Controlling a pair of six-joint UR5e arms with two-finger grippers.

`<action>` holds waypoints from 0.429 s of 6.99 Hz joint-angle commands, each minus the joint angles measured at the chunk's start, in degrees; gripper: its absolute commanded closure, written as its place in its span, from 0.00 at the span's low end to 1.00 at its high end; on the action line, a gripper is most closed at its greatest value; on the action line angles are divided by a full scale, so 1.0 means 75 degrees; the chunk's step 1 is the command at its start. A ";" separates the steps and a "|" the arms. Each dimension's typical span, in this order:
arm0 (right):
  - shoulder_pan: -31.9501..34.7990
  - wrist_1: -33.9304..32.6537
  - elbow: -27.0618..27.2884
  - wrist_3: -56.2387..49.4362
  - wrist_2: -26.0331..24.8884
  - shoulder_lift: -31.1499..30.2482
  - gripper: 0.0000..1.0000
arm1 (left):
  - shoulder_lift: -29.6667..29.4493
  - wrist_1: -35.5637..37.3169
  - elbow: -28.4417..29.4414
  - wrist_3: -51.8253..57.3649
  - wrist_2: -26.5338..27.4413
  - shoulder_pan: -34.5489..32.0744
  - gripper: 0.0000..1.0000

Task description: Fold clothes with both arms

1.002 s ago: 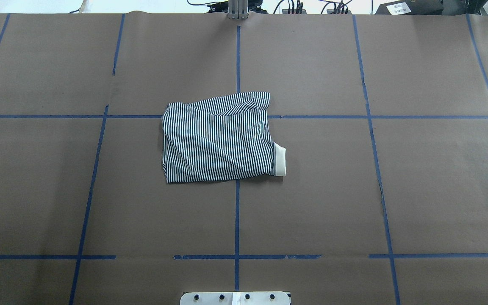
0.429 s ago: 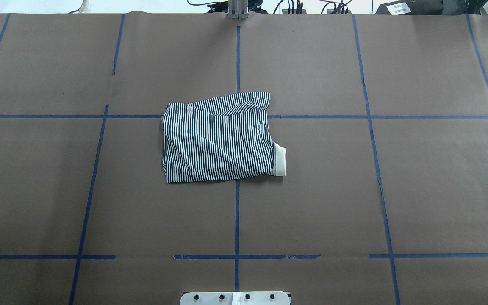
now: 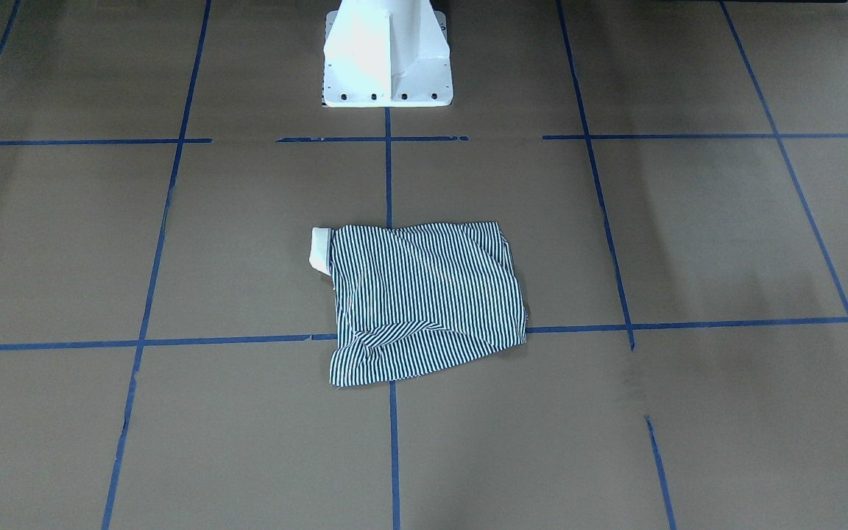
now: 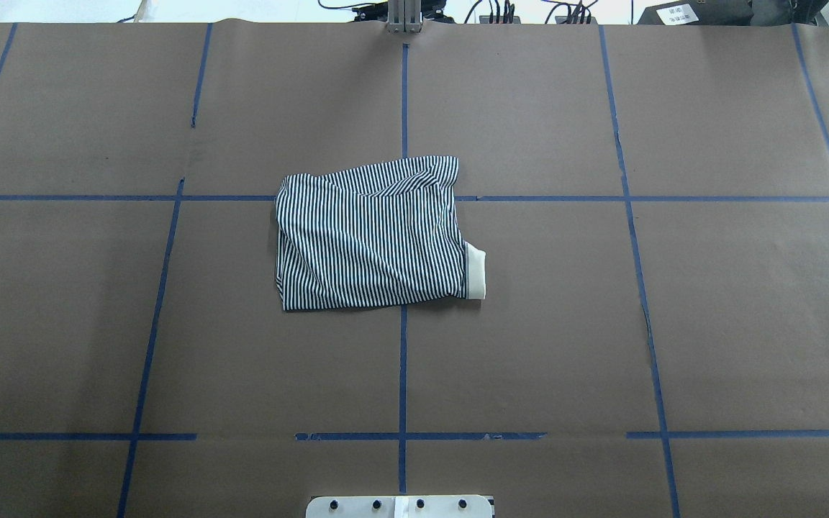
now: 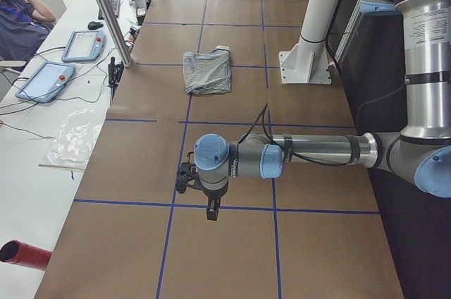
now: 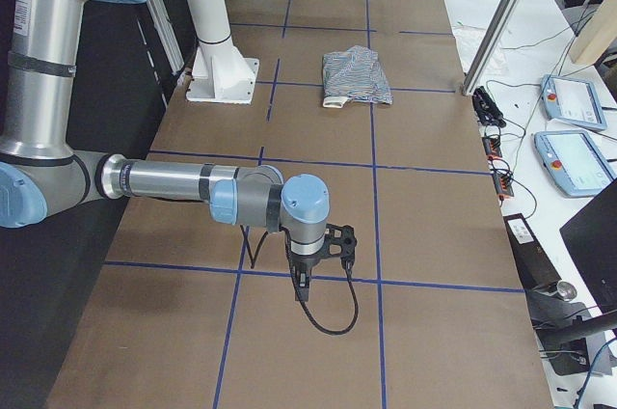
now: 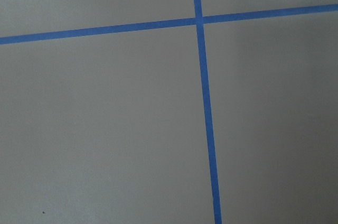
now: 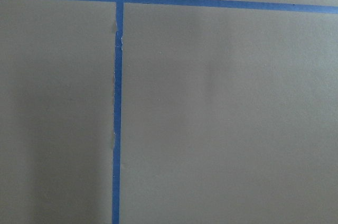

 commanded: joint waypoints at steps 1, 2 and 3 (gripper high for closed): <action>-0.0008 -0.0002 -0.0025 -0.0012 0.0000 -0.0026 0.00 | 0.0008 0.0062 -0.0176 0.0000 0.0017 0.0020 0.00; -0.0020 0.0010 -0.0049 0.0011 0.0011 -0.0027 0.00 | 0.0020 0.0120 -0.0294 0.0000 0.0005 0.0008 0.00; -0.0032 0.0021 -0.0084 0.0070 0.0162 -0.0027 0.00 | 0.0009 0.0457 -0.0504 0.0000 0.0017 0.0008 0.00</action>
